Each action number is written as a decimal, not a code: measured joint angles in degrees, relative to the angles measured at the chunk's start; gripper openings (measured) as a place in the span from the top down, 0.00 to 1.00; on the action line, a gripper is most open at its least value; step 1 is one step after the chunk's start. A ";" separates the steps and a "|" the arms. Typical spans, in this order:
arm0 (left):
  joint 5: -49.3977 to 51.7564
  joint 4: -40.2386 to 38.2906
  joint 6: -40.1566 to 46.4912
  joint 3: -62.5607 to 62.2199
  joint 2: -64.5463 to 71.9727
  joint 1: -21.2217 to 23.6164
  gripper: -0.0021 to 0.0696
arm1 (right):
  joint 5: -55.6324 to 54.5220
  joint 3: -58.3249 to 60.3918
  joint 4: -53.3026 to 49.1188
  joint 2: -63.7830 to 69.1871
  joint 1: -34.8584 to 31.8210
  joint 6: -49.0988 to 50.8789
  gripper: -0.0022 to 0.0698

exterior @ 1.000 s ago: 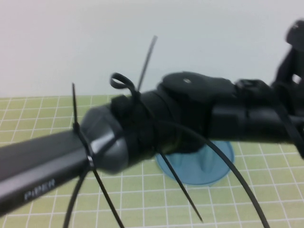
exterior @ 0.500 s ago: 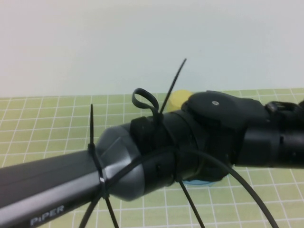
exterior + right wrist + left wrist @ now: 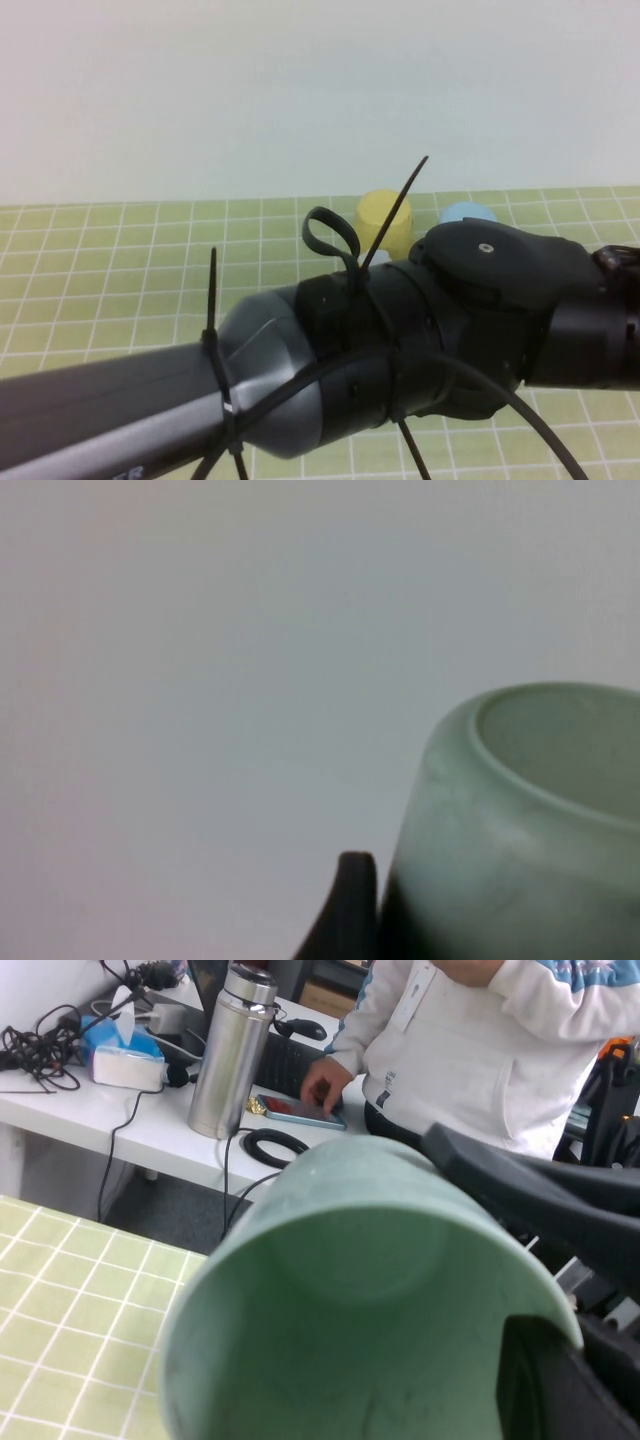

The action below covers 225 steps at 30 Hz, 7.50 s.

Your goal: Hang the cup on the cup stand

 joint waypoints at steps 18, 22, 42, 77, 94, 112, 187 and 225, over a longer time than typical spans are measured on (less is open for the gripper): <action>0.35 1.91 0.00 0.27 0.00 0.00 0.97 | -0.23 0.00 5.31 0.00 0.00 -7.74 0.02; 0.47 2.54 0.00 0.27 0.00 0.00 0.97 | -0.60 0.00 5.31 0.00 0.00 -8.70 0.10; -0.35 9.12 -3.20 0.27 -0.63 0.00 0.42 | -3.34 0.11 5.31 0.00 0.00 -10.61 0.14; 16.89 85.46 -61.74 0.37 -22.41 22.24 0.97 | -10.75 0.11 -7.47 8.39 0.00 -28.29 0.14; 30.84 117.07 -81.36 0.39 -38.08 22.24 0.97 | -27.44 -21.44 -43.02 39.09 0.00 -43.07 0.14; 31.74 119.40 -87.10 5.41 -43.60 22.24 0.97 | -31.32 -43.19 -51.32 72.28 11.87 -49.40 0.13; 15.51 125.91 -92.47 9.81 -43.60 22.24 0.97 | -27.87 -49.95 -41.18 81.99 24.09 -75.01 0.16; -6.94 147.94 -119.23 50.10 -55.85 22.24 0.97 | -32.77 -34.28 -86.04 44.05 24.09 -24.71 0.97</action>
